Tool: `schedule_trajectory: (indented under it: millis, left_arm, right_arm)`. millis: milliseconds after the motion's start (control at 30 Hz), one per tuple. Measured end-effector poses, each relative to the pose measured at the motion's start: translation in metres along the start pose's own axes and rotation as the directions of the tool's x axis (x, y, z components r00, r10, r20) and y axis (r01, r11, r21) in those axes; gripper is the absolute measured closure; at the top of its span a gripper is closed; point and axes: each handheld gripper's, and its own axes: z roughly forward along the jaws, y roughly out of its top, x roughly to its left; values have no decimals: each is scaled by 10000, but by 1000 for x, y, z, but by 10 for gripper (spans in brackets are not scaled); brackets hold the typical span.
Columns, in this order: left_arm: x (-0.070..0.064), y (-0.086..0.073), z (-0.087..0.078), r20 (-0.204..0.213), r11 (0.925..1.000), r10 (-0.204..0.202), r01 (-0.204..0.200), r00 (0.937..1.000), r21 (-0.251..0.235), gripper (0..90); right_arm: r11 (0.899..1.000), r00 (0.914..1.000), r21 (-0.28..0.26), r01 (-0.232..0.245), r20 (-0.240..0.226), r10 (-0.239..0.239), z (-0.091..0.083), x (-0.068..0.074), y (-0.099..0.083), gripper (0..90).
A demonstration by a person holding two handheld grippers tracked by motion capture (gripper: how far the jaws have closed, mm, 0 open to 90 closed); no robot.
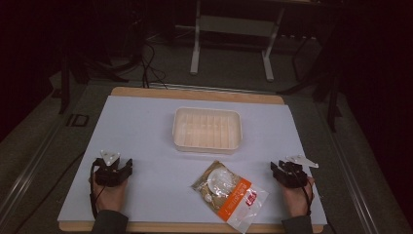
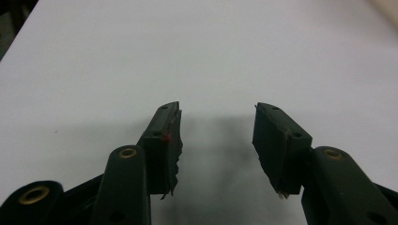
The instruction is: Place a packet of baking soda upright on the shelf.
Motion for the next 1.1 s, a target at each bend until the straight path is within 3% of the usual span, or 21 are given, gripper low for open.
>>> schedule_trajectory:
  millis: [100, 233, 600, 900, 1033, 1100]
  left_arm:
    - [1, 0, -1, 240, 9999, -32, 35, 9997, -117, 526]
    - [-1, -1, -1, 565, 9989, 426, -414, 9975, -217, 527]
    - [-5, -1, -2, 563, 9960, 862, -848, 9947, -274, 522]
    - [-6, -2, -2, 710, 9943, 1036, -1015, 9921, -332, 528]
    - [-7, -2, -2, 664, 9938, 1086, -1067, 9919, -326, 521]
    - [-7, -2, -2, 644, 9936, 1108, -1090, 9918, -312, 518]
  right_arm:
    - [10000, 9997, 28, 41, -247, -40, -6, 2, 1, 588]
    - [9997, 9985, 118, 215, -512, -209, -16, 6, 3, 547]
    - [9991, 9882, 239, 345, -1503, -305, -55, 11, -3, 401]
    - [9976, 9786, 577, 387, -2039, -262, -62, 19, -18, 317]
    - [9963, 9684, 788, 350, -2490, -143, -63, 22, -29, 280]
    - [9959, 9678, 831, 344, -2514, -124, -63, 23, -32, 276]
